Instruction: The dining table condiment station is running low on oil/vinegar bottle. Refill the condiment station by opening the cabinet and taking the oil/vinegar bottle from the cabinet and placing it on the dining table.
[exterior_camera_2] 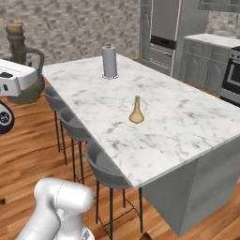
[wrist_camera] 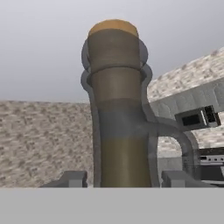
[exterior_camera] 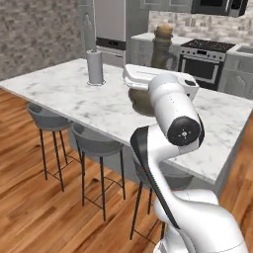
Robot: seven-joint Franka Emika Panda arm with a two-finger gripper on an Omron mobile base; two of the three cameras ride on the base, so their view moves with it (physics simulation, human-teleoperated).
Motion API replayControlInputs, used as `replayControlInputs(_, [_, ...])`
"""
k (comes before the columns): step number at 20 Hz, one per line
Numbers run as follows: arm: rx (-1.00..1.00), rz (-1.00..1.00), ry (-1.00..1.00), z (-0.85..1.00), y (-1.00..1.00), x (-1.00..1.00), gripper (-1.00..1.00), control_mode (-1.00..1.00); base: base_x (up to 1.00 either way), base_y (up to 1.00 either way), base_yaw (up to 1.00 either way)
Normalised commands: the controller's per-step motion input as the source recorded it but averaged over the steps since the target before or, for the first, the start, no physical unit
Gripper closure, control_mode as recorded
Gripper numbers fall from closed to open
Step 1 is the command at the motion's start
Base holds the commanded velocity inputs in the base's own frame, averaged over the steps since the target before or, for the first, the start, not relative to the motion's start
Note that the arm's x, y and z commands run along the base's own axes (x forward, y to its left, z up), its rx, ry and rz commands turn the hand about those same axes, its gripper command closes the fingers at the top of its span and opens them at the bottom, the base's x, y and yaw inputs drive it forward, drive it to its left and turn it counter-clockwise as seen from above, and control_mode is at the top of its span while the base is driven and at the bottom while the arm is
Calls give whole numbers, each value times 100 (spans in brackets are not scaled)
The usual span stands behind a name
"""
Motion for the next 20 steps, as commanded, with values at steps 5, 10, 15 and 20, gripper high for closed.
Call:
replayControlInputs(5, [0, 0, 0, 0, 0, 0, 100, 100, 26, 51, -48])
replayControlInputs(10, [0, 0, 0, 0, 0, 0, 100, 100, 34, 55, -43])
replayControlInputs(15, [0, 0, 0, 0, 0, 0, 100, 100, 25, 56, -37])
replayControlInputs(20, [0, 0, 1, -1, -2, 13, 100, -100, 3, 10, -6])
